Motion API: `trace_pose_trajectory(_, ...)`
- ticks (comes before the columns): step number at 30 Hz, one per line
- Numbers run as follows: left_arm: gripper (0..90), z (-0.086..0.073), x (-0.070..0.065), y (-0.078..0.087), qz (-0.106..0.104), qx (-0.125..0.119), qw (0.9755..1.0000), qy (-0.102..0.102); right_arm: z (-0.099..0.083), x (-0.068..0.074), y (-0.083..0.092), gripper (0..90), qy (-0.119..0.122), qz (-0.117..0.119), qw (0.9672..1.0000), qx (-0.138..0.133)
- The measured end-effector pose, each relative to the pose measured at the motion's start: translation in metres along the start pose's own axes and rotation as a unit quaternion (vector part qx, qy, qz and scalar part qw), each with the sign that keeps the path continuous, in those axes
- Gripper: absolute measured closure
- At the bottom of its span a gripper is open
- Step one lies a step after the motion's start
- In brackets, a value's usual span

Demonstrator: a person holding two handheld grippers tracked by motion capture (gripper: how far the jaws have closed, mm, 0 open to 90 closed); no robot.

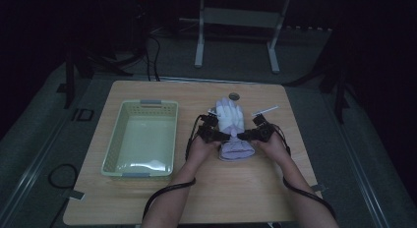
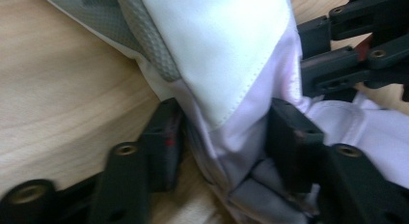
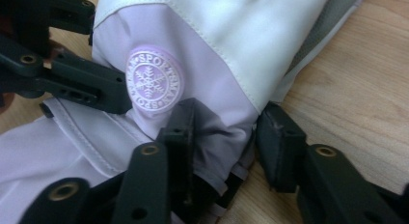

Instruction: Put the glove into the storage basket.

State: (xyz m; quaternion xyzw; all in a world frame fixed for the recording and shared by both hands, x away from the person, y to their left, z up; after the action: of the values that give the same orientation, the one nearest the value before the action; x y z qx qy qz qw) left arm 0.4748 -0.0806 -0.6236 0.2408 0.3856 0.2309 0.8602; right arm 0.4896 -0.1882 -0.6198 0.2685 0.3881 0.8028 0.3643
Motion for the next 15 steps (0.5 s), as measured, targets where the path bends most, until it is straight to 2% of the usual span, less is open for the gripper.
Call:
trace_pose_trajectory(5, 66.2, 0.002, -0.003, 0.001, -0.009, 0.003, 0.9999, 0.008, 0.002, 0.004, 0.002, 74.9, 0.022, -0.030, 0.9993, -0.009)
trace_pose_trajectory(9, 73.0, 0.005, -0.008, 0.006, -0.014, 0.007, 0.9999, -0.007, 0.004, 0.007, 0.009, 79.8, 0.038, -0.053, 0.9973, -0.034)
trace_pose_trajectory(12, 74.4, 0.007, -0.013, 0.010, -0.021, 0.006, 0.9997, -0.009, 0.004, 0.009, 0.014, 80.4, 0.045, -0.054, 0.9965, -0.046)
trace_pose_trajectory(15, 75.0, 0.012, -0.026, 0.020, -0.027, 0.001, 0.9991, -0.032, 0.008, 0.014, 0.031, 81.0, 0.059, -0.066, 0.9942, -0.061)
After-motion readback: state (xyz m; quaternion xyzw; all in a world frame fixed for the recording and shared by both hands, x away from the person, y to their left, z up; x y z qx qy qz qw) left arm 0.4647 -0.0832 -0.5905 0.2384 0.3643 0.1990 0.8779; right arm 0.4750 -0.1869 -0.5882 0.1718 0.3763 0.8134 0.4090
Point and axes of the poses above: each handheld gripper's, and its own axes: y roughly backward along the jaws, z roughly out of its top, x roughly to its left, the point moved 10 cm from there along -y, roughly forward along the jaws, and after that the axes turned 10 degrees about -z, right-handed, at the moved point
